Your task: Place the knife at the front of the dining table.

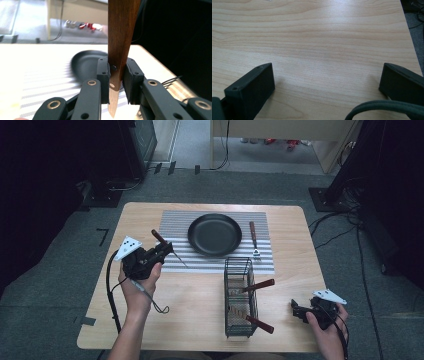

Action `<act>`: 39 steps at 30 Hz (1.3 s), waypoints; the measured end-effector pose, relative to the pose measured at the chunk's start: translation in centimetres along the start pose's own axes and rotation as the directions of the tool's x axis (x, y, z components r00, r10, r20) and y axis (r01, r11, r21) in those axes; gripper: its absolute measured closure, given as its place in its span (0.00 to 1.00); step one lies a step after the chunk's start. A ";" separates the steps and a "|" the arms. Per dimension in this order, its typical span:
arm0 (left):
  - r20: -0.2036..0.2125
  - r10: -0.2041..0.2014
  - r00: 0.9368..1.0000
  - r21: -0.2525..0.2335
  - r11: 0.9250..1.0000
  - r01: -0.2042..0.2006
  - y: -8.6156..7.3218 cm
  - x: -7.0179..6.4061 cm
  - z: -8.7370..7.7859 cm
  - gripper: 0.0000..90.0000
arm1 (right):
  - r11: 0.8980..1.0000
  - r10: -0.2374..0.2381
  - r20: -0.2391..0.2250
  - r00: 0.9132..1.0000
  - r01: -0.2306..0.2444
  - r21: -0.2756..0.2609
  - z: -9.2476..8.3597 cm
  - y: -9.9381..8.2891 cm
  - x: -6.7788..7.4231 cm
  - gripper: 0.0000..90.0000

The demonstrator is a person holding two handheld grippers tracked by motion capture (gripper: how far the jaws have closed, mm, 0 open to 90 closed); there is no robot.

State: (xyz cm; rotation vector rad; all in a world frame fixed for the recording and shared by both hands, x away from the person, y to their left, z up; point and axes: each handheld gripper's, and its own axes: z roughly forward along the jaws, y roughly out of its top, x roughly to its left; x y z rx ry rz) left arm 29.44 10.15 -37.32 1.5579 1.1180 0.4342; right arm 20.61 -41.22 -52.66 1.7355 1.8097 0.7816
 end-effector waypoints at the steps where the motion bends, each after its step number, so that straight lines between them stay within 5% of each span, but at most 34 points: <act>1: -0.027 0.007 1.000 0.017 1.000 -0.007 -0.4 0.5 0.1 0.86 | 1.000 0.000 0.000 1.000 0.000 0.001 0.0 0.0 0.0 0.00; 12: -0.157 0.008 0.988 0.151 0.988 0.016 -1.9 3.5 2.5 0.86 | 1.000 0.000 -0.001 1.000 0.000 0.000 0.0 0.0 0.0 0.00; 24: -0.204 0.008 0.979 0.212 0.976 0.037 -0.7 4.4 6.3 0.86 | 1.000 0.001 0.000 1.000 -0.001 0.000 0.0 0.0 0.0 0.00; 31: -0.226 0.020 0.974 0.260 0.965 0.041 0.2 5.4 9.7 0.85 | 1.000 0.001 -0.001 1.000 -0.001 0.000 0.0 0.0 0.0 0.00; 39: -0.252 -0.027 0.967 0.297 0.949 0.104 -0.2 7.4 14.7 0.85 | 1.000 0.001 -0.001 1.000 -0.001 0.000 0.0 0.0 0.0 0.00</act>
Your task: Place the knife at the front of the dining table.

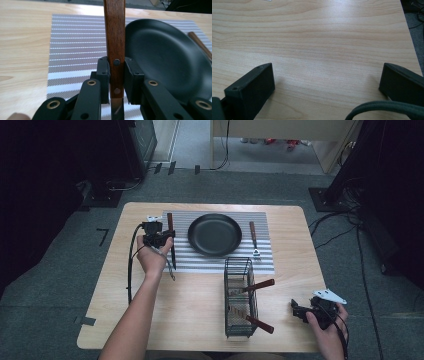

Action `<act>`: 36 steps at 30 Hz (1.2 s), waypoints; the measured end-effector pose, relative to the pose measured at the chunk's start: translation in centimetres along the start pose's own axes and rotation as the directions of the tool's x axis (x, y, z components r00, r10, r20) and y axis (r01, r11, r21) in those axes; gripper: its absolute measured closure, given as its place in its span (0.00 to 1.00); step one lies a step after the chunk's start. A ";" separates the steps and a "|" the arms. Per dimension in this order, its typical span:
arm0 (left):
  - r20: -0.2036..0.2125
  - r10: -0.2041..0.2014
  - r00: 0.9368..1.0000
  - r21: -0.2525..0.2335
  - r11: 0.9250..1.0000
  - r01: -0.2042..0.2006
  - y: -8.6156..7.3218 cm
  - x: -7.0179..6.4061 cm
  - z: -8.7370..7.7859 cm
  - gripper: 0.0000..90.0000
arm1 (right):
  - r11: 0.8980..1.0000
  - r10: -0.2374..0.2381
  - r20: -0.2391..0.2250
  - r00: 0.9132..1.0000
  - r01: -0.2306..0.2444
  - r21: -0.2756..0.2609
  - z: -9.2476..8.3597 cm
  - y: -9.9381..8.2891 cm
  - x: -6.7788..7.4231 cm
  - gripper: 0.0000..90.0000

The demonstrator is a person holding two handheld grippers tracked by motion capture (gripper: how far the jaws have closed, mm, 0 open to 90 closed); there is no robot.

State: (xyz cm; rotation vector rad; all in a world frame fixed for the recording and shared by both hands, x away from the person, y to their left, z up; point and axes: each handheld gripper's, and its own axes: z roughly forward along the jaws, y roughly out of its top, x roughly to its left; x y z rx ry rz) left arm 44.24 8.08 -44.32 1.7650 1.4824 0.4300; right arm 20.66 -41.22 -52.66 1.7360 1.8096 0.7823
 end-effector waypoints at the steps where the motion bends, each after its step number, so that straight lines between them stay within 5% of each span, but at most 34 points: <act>1: -0.004 -0.014 1.000 0.007 1.000 0.014 0.0 0.2 0.7 0.85 | 1.000 0.000 0.000 1.000 0.000 0.000 0.0 0.0 0.0 0.00; 5: -0.058 -0.028 0.998 0.042 0.999 0.031 -0.1 1.1 3.3 0.86 | 1.000 0.000 0.000 1.000 0.000 0.000 0.0 0.0 0.0 0.00; 15: -0.085 -0.092 0.992 0.055 0.994 0.097 0.3 2.7 5.8 0.86 | 1.000 0.000 0.000 1.000 0.000 0.001 0.0 0.1 0.0 0.00; 31: -0.073 -0.124 0.990 0.081 0.988 0.130 0.5 3.2 8.6 0.85 | 1.000 0.000 0.001 1.000 0.000 0.001 0.1 0.1 0.0 0.00; 36: -0.059 -0.123 0.991 0.060 0.990 0.126 0.4 3.3 8.9 0.76 | 1.000 0.000 0.000 1.000 0.000 0.001 0.1 0.1 0.0 0.00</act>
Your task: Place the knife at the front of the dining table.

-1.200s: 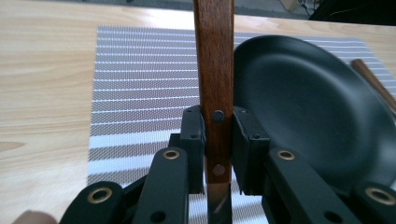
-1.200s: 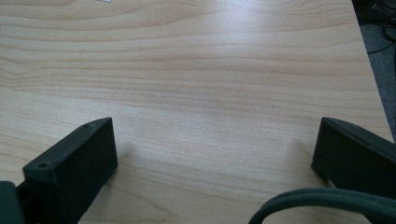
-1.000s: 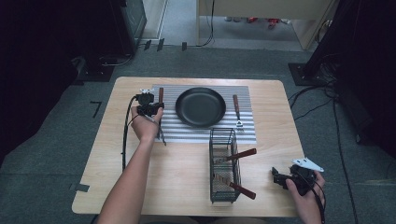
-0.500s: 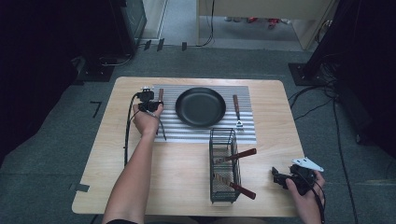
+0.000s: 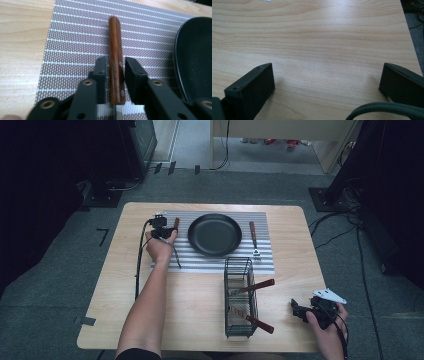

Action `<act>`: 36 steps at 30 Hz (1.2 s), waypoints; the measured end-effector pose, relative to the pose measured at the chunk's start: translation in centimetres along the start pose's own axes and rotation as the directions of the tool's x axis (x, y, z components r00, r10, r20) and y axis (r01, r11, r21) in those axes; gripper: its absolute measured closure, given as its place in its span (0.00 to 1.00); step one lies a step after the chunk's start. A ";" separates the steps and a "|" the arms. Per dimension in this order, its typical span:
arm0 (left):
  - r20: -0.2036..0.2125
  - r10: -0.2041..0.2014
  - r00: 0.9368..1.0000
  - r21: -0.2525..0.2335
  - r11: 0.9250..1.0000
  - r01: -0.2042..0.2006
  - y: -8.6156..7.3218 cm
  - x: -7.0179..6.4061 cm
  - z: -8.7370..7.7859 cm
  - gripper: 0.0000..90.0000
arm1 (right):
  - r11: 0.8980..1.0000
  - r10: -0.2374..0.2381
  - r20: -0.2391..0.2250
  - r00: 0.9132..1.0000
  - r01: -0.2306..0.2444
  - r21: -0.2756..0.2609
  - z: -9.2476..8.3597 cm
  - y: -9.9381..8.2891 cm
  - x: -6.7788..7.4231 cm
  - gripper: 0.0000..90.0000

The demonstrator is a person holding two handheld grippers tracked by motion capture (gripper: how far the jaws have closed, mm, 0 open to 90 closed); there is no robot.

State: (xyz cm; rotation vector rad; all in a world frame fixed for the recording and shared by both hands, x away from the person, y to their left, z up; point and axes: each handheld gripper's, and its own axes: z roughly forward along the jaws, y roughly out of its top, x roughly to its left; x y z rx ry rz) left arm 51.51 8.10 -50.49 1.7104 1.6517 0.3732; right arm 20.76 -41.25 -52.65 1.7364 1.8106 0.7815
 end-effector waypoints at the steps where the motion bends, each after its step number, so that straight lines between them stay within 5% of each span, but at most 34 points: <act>1: 0.002 -0.003 1.000 -0.001 1.000 0.003 0.0 0.0 0.0 0.76 | 1.000 0.000 0.000 1.000 0.000 0.000 0.0 0.0 0.0 0.00; 6: -0.032 0.041 0.999 -0.002 0.999 -0.042 -0.2 -0.3 0.0 0.81 | 1.000 0.000 0.000 1.000 0.000 0.000 0.0 0.0 0.0 0.00; 19: -0.016 -0.037 0.999 -0.026 0.999 0.037 0.1 0.1 0.4 0.86 | 1.000 0.000 0.000 1.000 0.000 0.000 0.0 0.0 0.0 0.00; 30: -0.016 -0.061 0.998 -0.029 0.998 0.060 0.4 0.4 0.6 0.86 | 1.000 0.000 0.000 1.000 0.000 0.000 0.0 0.0 0.0 0.00; 34: -0.001 -0.071 0.998 -0.029 0.997 0.070 0.4 0.5 0.6 0.83 | 1.000 0.000 0.000 1.000 0.000 0.000 0.0 0.0 0.0 0.00; 36: 0.026 -0.082 0.996 -0.029 0.996 0.083 0.5 0.5 0.5 0.74 | 1.000 0.001 0.000 1.000 -0.001 0.001 0.0 0.0 0.0 0.00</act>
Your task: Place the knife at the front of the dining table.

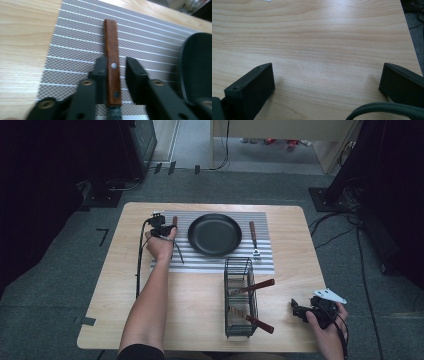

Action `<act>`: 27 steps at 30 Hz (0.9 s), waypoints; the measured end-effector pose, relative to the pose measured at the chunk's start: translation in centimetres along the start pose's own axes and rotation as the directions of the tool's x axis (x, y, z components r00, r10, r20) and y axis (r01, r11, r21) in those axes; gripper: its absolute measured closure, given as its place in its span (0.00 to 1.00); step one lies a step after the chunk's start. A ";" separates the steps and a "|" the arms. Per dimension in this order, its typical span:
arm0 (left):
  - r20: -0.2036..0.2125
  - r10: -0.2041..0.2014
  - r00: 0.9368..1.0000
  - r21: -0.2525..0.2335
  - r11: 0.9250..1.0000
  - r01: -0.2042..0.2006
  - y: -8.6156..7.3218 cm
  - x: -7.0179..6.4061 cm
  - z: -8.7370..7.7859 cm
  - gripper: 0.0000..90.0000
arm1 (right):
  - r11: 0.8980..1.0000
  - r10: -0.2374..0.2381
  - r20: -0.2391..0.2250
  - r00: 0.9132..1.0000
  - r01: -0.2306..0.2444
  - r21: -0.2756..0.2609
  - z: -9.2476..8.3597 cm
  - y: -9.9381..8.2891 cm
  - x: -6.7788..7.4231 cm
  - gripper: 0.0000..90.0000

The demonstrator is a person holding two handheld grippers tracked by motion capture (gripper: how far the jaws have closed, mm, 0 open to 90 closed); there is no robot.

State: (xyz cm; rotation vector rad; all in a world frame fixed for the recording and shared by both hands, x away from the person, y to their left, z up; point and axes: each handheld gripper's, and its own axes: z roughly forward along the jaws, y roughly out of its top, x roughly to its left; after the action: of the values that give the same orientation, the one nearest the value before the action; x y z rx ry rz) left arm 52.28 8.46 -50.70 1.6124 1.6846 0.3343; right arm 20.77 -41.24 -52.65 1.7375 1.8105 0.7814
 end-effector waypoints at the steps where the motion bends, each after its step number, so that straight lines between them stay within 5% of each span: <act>1: 0.005 0.007 1.000 -0.016 1.000 -0.007 0.0 -0.1 -0.2 0.66 | 1.000 -0.001 0.000 1.000 0.001 -0.001 0.0 0.0 0.0 0.00; 7: 0.051 0.013 0.999 -0.025 1.000 -0.012 0.2 -0.4 -1.0 0.40 | 1.000 -0.001 0.000 1.000 0.001 -0.001 0.0 0.0 0.0 0.00; 13: 0.061 0.053 0.997 -0.032 0.998 -0.051 0.0 -0.8 -2.7 0.36 | 1.000 -0.001 0.000 1.000 0.001 -0.001 0.0 0.0 0.0 0.00; 21: 0.103 0.104 0.989 -0.039 0.994 -0.101 -0.9 -0.9 -5.8 0.13 | 1.000 0.000 0.000 1.000 0.000 0.000 0.0 0.0 0.0 0.00; 27: 0.091 0.132 0.987 -0.059 0.990 -0.127 -1.7 -0.7 -8.1 0.01 | 1.000 -0.001 0.000 1.000 0.001 0.000 0.0 0.0 0.0 0.00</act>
State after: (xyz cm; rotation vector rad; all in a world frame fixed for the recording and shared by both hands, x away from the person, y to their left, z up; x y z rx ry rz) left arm 45.51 10.08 -46.19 1.6763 1.4918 0.3587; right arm 20.77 -41.23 -52.65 1.7369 1.8104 0.7808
